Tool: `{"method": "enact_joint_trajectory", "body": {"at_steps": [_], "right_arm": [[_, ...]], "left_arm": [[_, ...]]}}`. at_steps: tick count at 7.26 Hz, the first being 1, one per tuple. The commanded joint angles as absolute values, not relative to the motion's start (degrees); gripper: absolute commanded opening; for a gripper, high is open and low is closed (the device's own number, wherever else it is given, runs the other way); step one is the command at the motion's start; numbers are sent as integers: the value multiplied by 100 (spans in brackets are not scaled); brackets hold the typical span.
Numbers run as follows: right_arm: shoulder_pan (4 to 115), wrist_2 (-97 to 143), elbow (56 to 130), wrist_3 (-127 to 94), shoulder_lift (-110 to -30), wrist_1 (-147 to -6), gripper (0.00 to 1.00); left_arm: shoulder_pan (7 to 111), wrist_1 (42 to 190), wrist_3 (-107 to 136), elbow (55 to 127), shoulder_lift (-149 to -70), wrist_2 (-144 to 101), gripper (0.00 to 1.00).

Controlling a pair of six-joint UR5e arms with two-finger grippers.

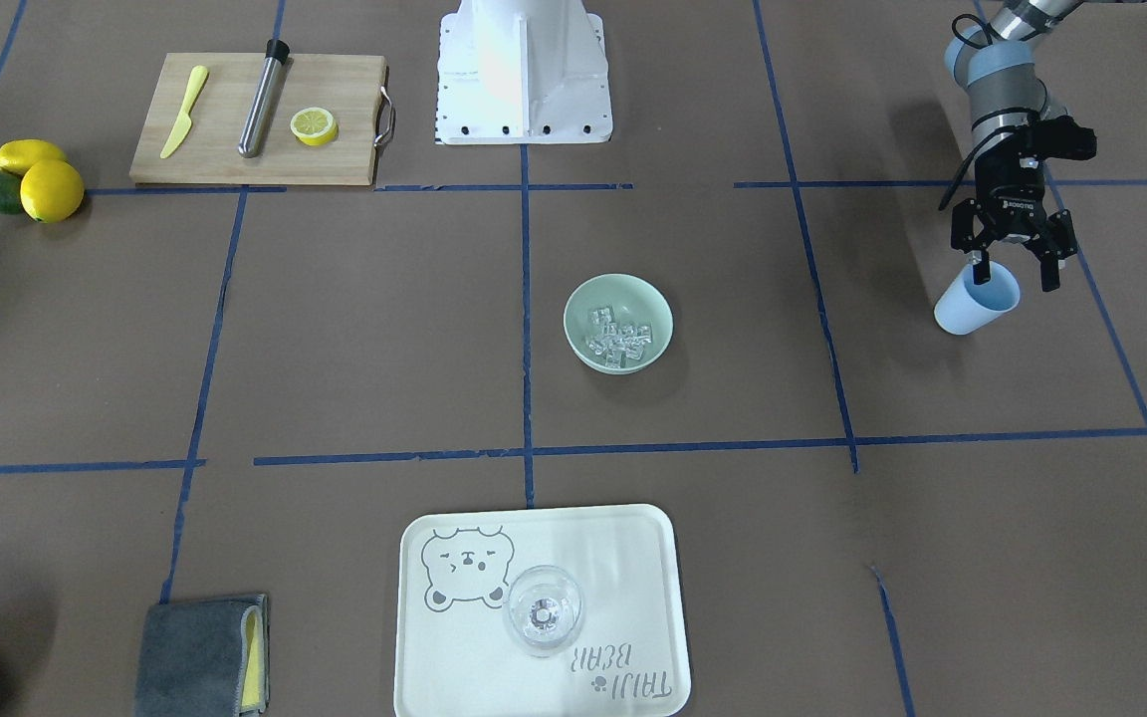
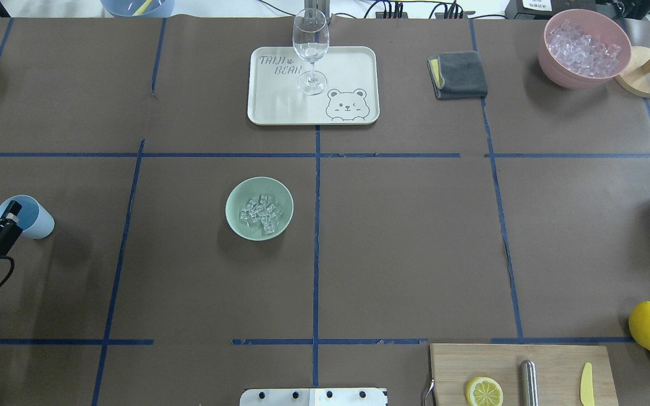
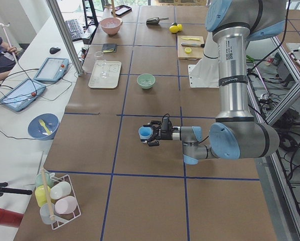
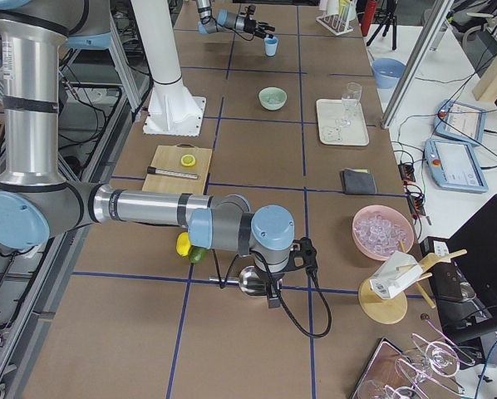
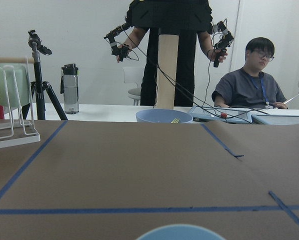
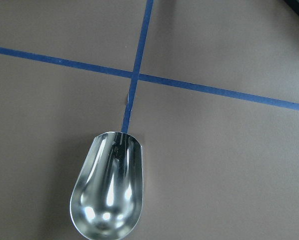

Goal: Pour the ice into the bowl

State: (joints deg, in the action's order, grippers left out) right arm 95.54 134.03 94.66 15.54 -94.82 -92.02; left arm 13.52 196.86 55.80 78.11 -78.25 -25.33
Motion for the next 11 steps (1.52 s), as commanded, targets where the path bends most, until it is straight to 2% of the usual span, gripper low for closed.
{"method": "enact_joint_trajectory", "body": {"at_steps": [1,3,5,6,9,11], "right_arm": [[9554,13403,9475,1547,-9483,-9202,100],[9554,13403,9475,1547,-9475,-9202,100],[9554,13403,9501,1521,-9475,-9202,100],[9554,13403,9527,1494,-9457,-9202,100],[9545,13578,9912,1433,-9431,-9211,100],[9406,13903,10421,1336,-9466,-9193,100]], "left_arm": [[1353,19731,5258,8215,-7814,-2522,100],[1362,19959,4198,8673,-7805,-2941,100],[1894,19855,3904,8727,-7726,-4194,100],[2429,19759,3546,8719,-7699,-4967,100],[4474,18155,2545,8973,-7716,-7672,100],[5934,16323,2242,9646,-7787,-9510,100]]}}
